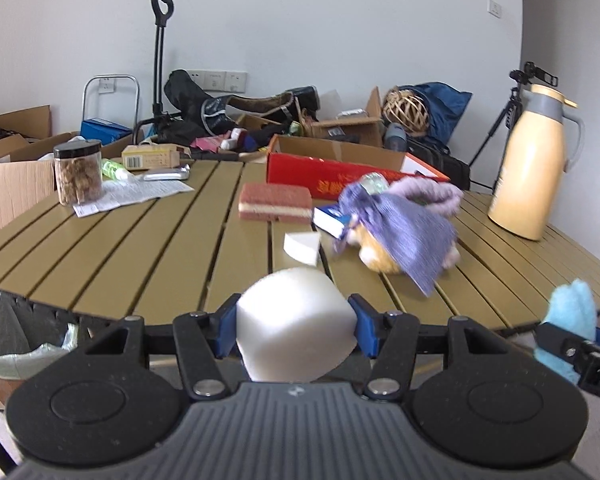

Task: Collect trash
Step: 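Lift both held items off the table and carry them down toward the black bin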

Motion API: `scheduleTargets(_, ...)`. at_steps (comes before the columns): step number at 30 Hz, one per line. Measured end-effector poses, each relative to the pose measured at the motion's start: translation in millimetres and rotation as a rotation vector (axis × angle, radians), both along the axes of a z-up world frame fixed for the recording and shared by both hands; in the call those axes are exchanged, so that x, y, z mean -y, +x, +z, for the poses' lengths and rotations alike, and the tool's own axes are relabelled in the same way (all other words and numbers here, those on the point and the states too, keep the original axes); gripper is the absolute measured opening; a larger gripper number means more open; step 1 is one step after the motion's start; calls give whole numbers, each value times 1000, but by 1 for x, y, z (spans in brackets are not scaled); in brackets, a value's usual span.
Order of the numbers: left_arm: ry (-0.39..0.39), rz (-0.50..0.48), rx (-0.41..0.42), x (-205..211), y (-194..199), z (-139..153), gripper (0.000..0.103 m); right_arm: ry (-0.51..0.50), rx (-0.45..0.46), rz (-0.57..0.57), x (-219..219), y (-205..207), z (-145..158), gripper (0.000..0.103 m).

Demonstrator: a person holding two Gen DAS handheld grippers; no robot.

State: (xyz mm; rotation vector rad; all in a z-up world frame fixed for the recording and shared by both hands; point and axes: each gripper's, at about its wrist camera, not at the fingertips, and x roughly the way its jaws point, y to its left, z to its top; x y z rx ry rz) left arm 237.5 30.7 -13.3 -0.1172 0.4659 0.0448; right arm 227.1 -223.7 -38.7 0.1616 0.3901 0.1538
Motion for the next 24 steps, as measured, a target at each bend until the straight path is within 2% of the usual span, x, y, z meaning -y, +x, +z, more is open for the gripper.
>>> scheduleTargets(16, 62, -114, -179, 36, -31, -52, 58, -36, -206, 59, -13, -21, -42, 79)
scheduleTargets(24, 83, -111, -300, 41, -31, -85, 58, -87, -330, 84, -25, -17, -67, 79)
